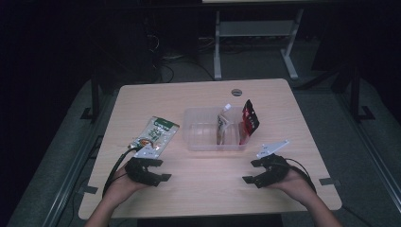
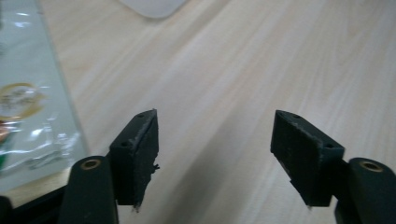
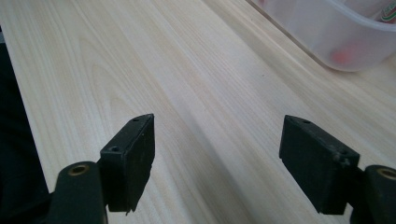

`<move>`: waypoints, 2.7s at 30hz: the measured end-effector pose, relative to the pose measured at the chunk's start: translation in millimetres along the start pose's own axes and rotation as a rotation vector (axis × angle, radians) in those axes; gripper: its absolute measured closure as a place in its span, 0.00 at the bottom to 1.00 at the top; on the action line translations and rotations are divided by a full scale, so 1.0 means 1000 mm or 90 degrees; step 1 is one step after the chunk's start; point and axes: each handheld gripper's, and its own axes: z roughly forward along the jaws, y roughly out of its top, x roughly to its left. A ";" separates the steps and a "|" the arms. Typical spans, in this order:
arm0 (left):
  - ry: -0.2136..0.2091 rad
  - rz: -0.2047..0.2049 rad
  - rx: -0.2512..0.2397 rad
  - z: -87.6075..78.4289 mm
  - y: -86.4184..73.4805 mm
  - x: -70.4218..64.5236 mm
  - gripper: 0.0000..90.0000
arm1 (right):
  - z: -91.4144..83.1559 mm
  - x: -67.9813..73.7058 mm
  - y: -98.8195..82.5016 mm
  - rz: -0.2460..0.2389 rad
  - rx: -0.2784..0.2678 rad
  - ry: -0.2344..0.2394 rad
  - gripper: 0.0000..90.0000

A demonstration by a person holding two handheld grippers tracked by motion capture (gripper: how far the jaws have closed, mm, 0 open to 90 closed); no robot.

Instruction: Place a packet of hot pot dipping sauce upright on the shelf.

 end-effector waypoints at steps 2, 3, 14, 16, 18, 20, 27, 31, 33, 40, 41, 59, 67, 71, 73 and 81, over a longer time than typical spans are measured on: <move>0.015 -0.007 0.003 -0.003 0.003 0.006 0.46 | 0.000 0.000 0.000 0.001 -0.001 0.000 0.29; 0.020 -0.019 -0.002 -0.004 0.005 0.009 0.49 | 0.000 0.000 0.000 0.000 -0.002 0.000 0.29; 0.111 -0.048 0.011 -0.009 0.018 0.043 0.76 | 0.001 0.000 0.001 0.011 -0.002 0.009 0.29; 0.119 -0.051 0.010 -0.009 0.022 0.050 0.80 | 0.001 -0.001 0.001 0.010 -0.003 0.009 0.29; 0.122 -0.060 0.005 -0.010 0.025 0.056 0.85 | 0.001 -0.001 0.000 0.008 -0.004 0.009 0.29; 0.130 -0.068 0.006 -0.007 0.029 0.062 0.92 | 0.001 -0.002 0.000 0.010 -0.004 0.009 0.29; 0.162 -0.089 0.030 0.011 0.038 0.084 1.00 | 0.001 -0.002 0.000 0.013 -0.004 0.010 0.29; 0.176 -0.104 0.040 0.022 0.039 0.094 1.00 | 0.000 -0.003 0.000 0.015 -0.005 0.008 0.29; 0.187 -0.109 0.053 0.028 0.038 0.097 1.00 | -0.001 -0.004 0.000 0.016 -0.005 0.009 0.29; 0.198 -0.108 0.082 0.036 0.032 0.100 1.00 | 0.000 -0.004 0.000 0.014 -0.004 0.010 0.30; 0.198 -0.094 0.096 0.035 0.032 0.101 1.00 | 0.000 -0.004 0.000 0.015 -0.003 0.009 0.30; 0.153 -0.135 0.142 0.003 0.001 0.110 1.00 | -0.002 -0.006 -0.001 0.019 -0.005 0.007 0.30; 0.142 -0.146 0.101 -0.014 0.004 0.121 1.00 | -0.001 -0.005 0.000 0.017 -0.004 0.006 0.30; 0.191 -0.161 0.045 -0.023 0.013 0.133 1.00 | -0.001 -0.006 0.000 0.019 -0.004 0.006 0.30; 0.216 -0.168 0.048 -0.020 0.015 0.145 1.00 | 0.000 -0.006 0.000 0.022 -0.004 0.005 0.30; 0.227 -0.234 0.054 0.003 -0.004 0.174 1.00 | -0.002 -0.008 -0.002 0.027 -0.006 0.005 0.30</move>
